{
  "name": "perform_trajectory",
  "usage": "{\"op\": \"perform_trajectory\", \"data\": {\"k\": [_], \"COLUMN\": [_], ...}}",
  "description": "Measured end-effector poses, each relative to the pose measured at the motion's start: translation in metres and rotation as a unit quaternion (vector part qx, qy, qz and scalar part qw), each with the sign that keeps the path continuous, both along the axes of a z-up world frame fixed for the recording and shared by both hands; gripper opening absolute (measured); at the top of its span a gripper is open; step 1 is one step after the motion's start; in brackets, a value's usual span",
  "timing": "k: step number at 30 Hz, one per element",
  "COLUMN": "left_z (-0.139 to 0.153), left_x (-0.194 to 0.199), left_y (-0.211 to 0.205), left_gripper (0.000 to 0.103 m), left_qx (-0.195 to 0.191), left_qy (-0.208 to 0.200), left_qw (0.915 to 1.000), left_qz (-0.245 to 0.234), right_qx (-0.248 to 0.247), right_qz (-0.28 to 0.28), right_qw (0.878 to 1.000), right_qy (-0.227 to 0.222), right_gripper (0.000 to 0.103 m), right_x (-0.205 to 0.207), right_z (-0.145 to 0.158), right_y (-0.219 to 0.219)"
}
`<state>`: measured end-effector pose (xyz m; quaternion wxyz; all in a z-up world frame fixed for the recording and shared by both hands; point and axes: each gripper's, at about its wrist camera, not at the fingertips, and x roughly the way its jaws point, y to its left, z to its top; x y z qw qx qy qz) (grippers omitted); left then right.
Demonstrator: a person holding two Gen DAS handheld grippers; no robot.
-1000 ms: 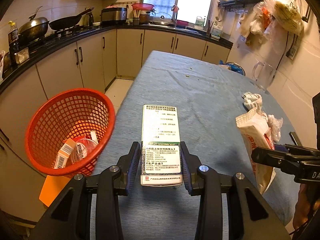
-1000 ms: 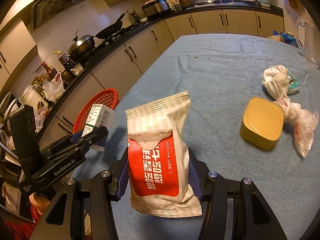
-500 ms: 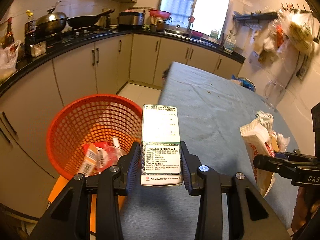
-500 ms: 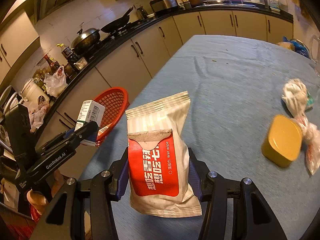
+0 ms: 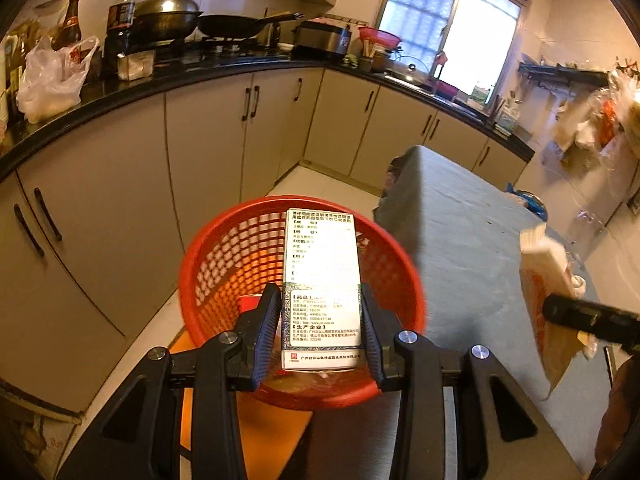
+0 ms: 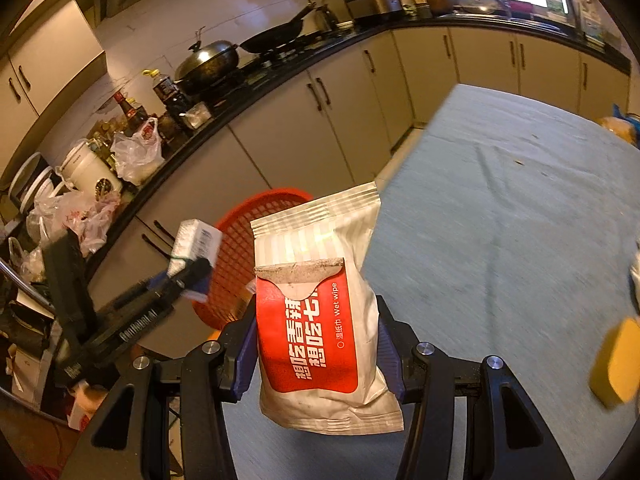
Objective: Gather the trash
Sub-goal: 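Open both grippers to drop the box and bag into the wastebasket, then move both grippers back over the remaining table trash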
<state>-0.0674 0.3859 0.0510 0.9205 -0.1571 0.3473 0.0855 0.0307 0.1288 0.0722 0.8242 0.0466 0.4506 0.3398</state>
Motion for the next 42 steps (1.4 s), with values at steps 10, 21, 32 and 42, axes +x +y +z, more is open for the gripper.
{"op": "perform_trajectory", "data": {"k": [10,21,32,42], "left_z": [-0.018,-0.032,-0.030,-0.020], "left_x": [0.011,0.015,0.015,0.004], "left_y": [0.016,0.023,0.024,0.015], "left_gripper": [0.037,0.037,0.055,0.061], "left_qx": [-0.007,-0.011,-0.014,-0.004], "left_qy": [0.012,0.022,0.009,0.001], "left_qw": [0.9999,0.9996,0.9997,0.9998], "left_qz": [0.007,0.010,0.015,0.018], "right_qx": [0.026,0.032,0.038,0.066], "right_qz": [0.025,0.033,0.023,0.016], "right_qw": [0.999,0.995,0.994,0.994], "right_qy": [0.037,0.083,0.096,0.084], "right_gripper": [0.056,0.058,0.068,0.068], "right_x": [0.039,0.071,0.083,0.069], "right_z": [-0.015,-0.044,-0.050,-0.035], "right_y": [0.073,0.119,0.123,0.092]}}
